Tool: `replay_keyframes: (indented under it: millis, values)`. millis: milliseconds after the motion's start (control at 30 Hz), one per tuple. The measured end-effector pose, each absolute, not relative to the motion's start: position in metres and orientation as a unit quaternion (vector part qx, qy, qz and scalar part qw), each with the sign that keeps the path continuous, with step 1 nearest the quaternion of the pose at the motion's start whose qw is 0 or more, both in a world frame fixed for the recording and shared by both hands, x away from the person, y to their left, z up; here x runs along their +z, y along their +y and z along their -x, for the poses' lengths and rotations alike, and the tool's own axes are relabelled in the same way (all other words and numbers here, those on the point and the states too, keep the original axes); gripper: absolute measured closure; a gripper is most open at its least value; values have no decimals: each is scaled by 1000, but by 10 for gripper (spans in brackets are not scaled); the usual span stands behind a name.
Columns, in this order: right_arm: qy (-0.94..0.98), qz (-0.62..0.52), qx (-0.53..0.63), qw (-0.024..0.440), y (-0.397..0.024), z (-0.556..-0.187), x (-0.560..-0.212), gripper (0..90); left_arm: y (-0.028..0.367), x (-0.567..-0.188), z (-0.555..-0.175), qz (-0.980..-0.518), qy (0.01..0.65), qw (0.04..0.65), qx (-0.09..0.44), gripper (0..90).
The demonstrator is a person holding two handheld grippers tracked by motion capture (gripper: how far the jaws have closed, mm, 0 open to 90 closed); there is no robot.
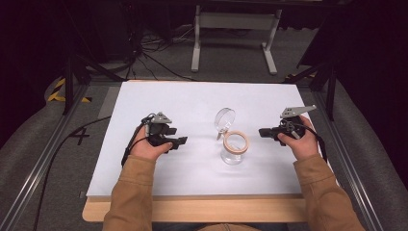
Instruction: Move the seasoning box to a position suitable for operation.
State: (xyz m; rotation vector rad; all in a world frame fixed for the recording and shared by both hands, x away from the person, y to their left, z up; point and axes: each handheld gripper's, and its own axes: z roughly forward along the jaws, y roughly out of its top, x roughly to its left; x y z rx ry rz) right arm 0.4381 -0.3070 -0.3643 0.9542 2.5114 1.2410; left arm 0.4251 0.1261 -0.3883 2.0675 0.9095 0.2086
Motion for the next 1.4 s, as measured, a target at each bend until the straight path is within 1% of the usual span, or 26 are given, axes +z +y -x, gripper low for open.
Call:
replay_keyframes:
  millis: [33,200,367,667,767,833,1000,1267,1400]
  values:
    - [846,-320,417,90,-306,-438,-364,900,126,-388,-425,-829,357,421,90,410]
    - [848,-312,419,91,-305,-437,-364,900,124,-385,-422,-832,356,415,89,401]
    - [851,-303,419,96,-301,-438,-365,900,123,-382,-418,-830,353,421,95,388]
    - [862,-292,406,82,-286,-451,-385,900,123,-381,-410,-834,350,416,100,354]
    - [863,-294,405,73,-284,-455,-392,900,124,-381,-408,-838,346,410,101,336]
    - [861,-296,411,52,-282,-463,-403,900,125,-383,-405,-834,356,410,94,327]
    - [861,-287,417,39,-278,-468,-412,900,127,-385,-403,-835,359,406,94,316]
    - [865,-265,425,18,-269,-466,-415,900,126,-386,-403,-838,356,401,96,313]
    - [868,-268,418,23,-268,-464,-416,900,124,-386,-404,-839,355,402,92,313]
